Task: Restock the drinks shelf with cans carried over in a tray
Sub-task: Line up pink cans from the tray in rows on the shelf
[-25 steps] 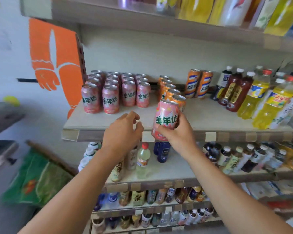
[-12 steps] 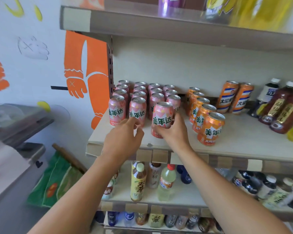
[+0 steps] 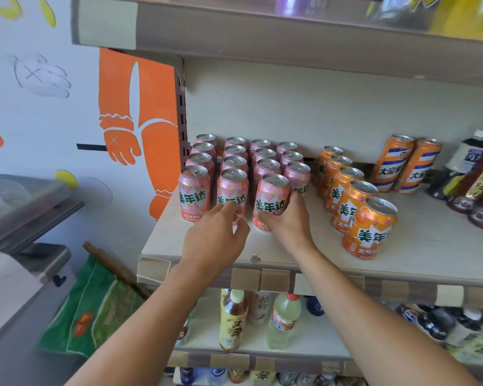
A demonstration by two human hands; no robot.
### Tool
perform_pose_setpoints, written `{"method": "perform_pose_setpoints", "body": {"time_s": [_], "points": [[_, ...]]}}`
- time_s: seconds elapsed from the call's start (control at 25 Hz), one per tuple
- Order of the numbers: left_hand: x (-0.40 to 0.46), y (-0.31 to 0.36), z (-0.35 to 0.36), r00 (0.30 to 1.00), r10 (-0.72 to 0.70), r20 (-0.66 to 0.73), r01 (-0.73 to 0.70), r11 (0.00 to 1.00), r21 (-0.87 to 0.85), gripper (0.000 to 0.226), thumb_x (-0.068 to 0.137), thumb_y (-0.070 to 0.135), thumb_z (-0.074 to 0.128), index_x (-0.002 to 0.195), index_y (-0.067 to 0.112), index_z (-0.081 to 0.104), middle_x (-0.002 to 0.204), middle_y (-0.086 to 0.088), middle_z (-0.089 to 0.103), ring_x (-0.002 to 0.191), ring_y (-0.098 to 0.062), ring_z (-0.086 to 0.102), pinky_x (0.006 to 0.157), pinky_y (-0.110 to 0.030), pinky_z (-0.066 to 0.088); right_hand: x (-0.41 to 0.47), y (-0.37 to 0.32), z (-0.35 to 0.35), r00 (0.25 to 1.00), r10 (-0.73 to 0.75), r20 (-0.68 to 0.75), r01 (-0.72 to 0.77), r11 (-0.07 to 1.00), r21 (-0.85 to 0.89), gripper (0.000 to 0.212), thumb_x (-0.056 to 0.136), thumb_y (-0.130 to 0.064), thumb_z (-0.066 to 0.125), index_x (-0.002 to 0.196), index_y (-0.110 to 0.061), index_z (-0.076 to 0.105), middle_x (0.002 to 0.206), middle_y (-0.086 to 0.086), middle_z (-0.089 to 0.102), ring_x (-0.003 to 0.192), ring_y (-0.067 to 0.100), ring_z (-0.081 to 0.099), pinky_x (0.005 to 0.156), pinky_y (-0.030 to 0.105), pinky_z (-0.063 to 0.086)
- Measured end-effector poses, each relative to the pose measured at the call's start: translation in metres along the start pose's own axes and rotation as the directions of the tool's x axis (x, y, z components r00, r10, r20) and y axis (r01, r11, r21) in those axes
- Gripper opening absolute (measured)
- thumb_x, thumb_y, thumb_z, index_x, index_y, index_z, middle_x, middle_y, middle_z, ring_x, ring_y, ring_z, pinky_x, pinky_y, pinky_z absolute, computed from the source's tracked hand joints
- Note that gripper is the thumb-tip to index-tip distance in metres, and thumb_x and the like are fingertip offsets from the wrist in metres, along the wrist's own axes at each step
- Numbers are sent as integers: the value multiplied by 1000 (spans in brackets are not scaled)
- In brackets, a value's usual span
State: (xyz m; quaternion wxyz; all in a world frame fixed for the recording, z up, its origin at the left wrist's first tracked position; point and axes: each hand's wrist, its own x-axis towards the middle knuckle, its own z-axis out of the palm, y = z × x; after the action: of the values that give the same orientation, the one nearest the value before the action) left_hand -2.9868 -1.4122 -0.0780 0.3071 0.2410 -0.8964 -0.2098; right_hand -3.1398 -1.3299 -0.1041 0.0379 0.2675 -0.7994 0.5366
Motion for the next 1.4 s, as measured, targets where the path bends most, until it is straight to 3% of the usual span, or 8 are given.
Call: {"method": "perform_pose_setpoints", "body": {"time_s": [0.4,0.6,0.8,0.92,1.04,1.16,1.4], "points": [[4,-2,8,1000,1,10,-1,1000,-20,19,92,33,51,108,26,59,103,9,64,91,-16,61,69,-35,53,2,-3,-1,998,-27,59,28,1000,-9,74,70,-31,85,129,-17,42,123,-2,47,120,20,48,94,31,44],[1,-4,8,1000,-9,-5,9,1000,-19,22,92,32,50,110,25,60,103,9,64,91,-16,61,68,-33,51,0,-7,-4,997,-15,79,17,1000,-23,70,74,-28,83,128,-16,42,112,-6,44,94,7,48,84,23,40],[-2,-1,9,1000,-10,0,10,1000,-19,21,92,33,50,109,26,59,104,9,64,91,-18,62,69,-35,51,-2,-12,-4,997,13,72,-11,1000,-21,62,73,-27,83,122,-16,47,105,-6,51,93,11,54,78,24,42],[-3,-1,8,1000,2,2,-2,1000,-23,20,93,34,50,109,26,59,104,8,64,91,-18,62,69,-36,52,-2,-15,-2,996,37,83,-35,999,-34,56,75,-25,81,118,-15,47,92,-13,48,80,4,51,74,24,41],[-4,-5,4,1000,-12,3,12,1000,-12,21,93,33,50,110,27,59,105,10,64,91,-16,61,71,-35,52,-2,-15,-1,995,43,89,-40,999,-33,59,76,-24,81,123,-15,46,105,-4,57,95,14,59,76,24,42],[-6,-11,-1,1000,-31,1,31,1000,-4,21,92,33,50,111,28,58,105,11,63,93,-15,60,71,-33,51,-3,-17,-3,995,30,91,-27,999,-31,71,76,-21,80,134,-15,40,125,0,52,111,18,54,84,25,41],[-10,-13,-3,1000,-29,6,29,999,21,22,94,35,48,112,28,58,107,10,63,93,-15,60,72,-34,52,-6,-16,-4,994,30,104,-27,999,-29,66,79,-19,79,132,-13,40,110,-7,47,92,8,50,78,21,39]]}}
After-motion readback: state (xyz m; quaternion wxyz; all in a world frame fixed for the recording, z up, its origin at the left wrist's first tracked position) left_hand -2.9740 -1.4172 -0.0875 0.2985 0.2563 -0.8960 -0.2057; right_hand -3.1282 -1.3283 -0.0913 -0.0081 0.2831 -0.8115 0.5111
